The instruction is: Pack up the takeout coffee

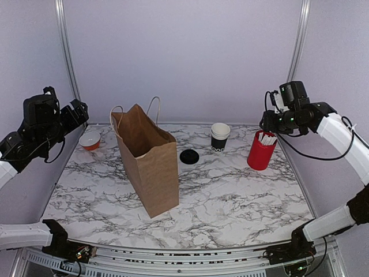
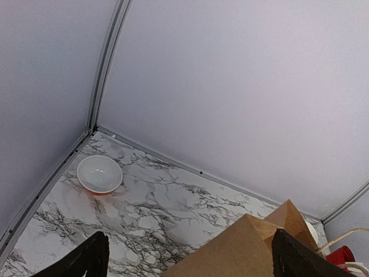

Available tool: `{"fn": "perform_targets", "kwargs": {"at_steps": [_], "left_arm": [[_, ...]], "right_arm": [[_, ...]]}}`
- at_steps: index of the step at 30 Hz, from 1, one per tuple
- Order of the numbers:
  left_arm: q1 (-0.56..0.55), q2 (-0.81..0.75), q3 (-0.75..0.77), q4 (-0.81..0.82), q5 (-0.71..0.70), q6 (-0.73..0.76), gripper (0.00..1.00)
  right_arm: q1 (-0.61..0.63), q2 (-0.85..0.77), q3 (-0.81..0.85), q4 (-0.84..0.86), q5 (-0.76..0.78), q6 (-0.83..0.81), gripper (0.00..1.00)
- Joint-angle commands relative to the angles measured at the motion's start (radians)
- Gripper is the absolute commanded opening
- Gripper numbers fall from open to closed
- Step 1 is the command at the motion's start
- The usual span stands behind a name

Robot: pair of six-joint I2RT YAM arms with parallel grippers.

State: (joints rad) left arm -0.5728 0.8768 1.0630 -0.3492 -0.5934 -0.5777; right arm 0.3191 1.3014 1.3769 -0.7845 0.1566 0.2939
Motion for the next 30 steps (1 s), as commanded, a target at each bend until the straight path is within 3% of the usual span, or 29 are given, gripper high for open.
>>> {"fn": "perform_targets", "kwargs": {"at_steps": [1,6,12,23,30], "left_arm": [[0.158,0.025,-0.027,-0.038,0.196,-0.039,0.99],[0.279,0.023,-0.110,0.002,0.293,-0.033,0.99],[0.336,0.032,-0.172,0.040,0.332,-0.017,0.99],[0.364,0.031,-0.253,0.089,0.329,0.002,0.99],[0.367,0.022,-0.261,0.092,0.329,0.010,0.99]], "right_arm": [[-0.005,0.082,0.060,-0.038,0.021,-0.032,0.48],[-0.003,0.123,0.076,-0.036,0.017,-0.059,0.44],[0.004,0.164,0.087,-0.026,0.041,-0.070,0.43],[0.044,0.242,0.125,-0.040,0.145,-0.074,0.31],[0.061,0.274,0.152,-0.054,0.200,-0.068,0.18]]}}
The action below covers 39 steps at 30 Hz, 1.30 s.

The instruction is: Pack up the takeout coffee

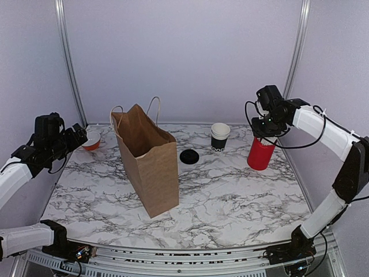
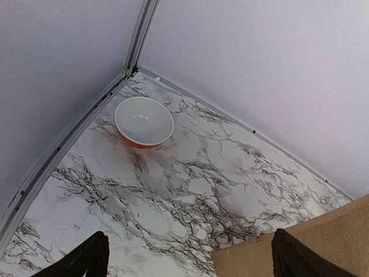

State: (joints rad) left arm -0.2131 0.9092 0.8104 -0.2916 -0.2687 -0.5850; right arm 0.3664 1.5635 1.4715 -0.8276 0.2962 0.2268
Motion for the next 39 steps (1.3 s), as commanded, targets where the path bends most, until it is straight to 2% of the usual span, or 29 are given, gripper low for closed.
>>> {"fn": "perform_targets", "kwargs": {"at_steps": [1,7,12,29,35,39], "left_arm": [[0.008,-0.013,-0.010,0.036,0.003,0.019,0.99],[0.011,-0.012,-0.011,0.040,0.009,0.019,0.99],[0.013,-0.012,-0.014,0.044,0.013,0.020,0.99],[0.017,-0.009,-0.022,0.054,0.028,0.016,0.99],[0.017,-0.010,-0.023,0.054,0.029,0.017,0.99],[0.017,-0.009,-0.024,0.055,0.031,0.014,0.99]], "right_arm": [[0.016,0.014,0.060,-0.011,0.065,0.001,0.17],[0.029,0.024,0.091,-0.026,0.088,0.001,0.04],[0.049,0.023,0.148,-0.058,0.118,0.003,0.01],[0.074,-0.067,0.390,-0.190,0.130,0.003,0.00],[0.074,-0.132,0.418,-0.147,0.065,-0.006,0.00],[0.074,-0.204,0.399,-0.057,-0.033,-0.016,0.00]]}}
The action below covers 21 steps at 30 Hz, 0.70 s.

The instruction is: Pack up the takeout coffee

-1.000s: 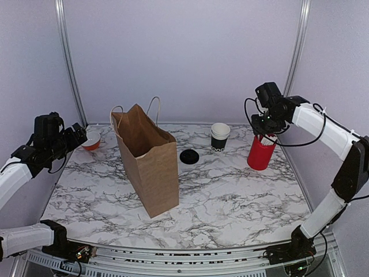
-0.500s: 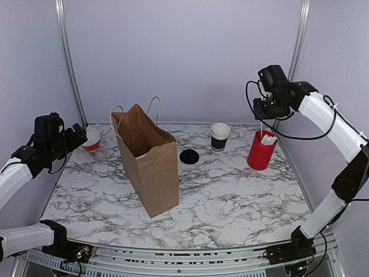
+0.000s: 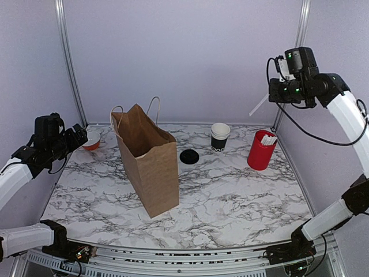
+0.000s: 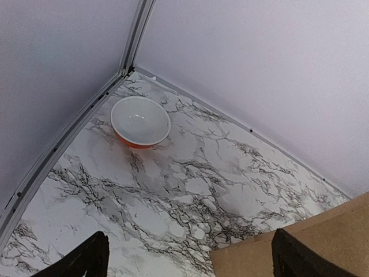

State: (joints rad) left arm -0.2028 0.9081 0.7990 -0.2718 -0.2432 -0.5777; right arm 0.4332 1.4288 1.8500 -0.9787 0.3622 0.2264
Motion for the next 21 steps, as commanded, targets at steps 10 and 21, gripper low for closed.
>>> {"fn": "perform_targets", "kwargs": {"at_steps": [10,21], "left_arm": [[0.006,-0.005,-0.015,0.038,0.011,0.007,0.99],[0.006,0.002,-0.018,0.042,0.016,0.004,0.99]], "right_arm": [[0.007,-0.190,-0.064,0.358,-0.562,0.030,0.00],[0.032,-0.189,-0.169,0.629,-0.970,0.178,0.00]]}}
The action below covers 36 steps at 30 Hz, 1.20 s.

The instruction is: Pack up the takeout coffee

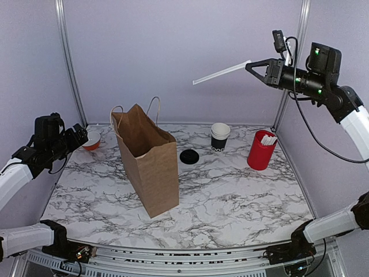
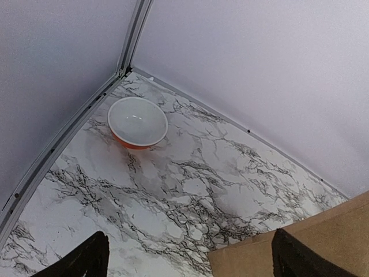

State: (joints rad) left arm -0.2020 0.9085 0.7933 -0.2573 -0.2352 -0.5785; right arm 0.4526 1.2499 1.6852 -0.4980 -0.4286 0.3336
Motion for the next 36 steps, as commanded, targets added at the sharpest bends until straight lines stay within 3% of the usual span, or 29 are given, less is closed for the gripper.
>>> {"fn": "perform_targets", "kwargs": {"at_steps": [1,10,22,29,36], "left_arm": [[0.007,0.003,-0.012,0.029,0.009,0.004,0.99],[0.007,0.010,-0.014,0.036,0.017,0.001,0.99],[0.007,-0.001,-0.018,0.035,0.020,0.003,0.99],[0.006,-0.003,-0.018,0.036,0.022,0.003,0.99],[0.006,-0.001,-0.018,0.036,0.023,0.004,0.99]], "right_arm": [[0.012,-0.012,-0.009,0.165,-0.204,0.083,0.00],[0.071,0.002,-0.028,0.257,-0.280,0.125,0.00],[0.336,0.157,0.195,-0.046,-0.061,-0.082,0.00],[0.431,0.216,0.228,-0.164,0.059,-0.135,0.00],[0.491,0.284,0.225,-0.198,0.064,-0.152,0.00]]}}
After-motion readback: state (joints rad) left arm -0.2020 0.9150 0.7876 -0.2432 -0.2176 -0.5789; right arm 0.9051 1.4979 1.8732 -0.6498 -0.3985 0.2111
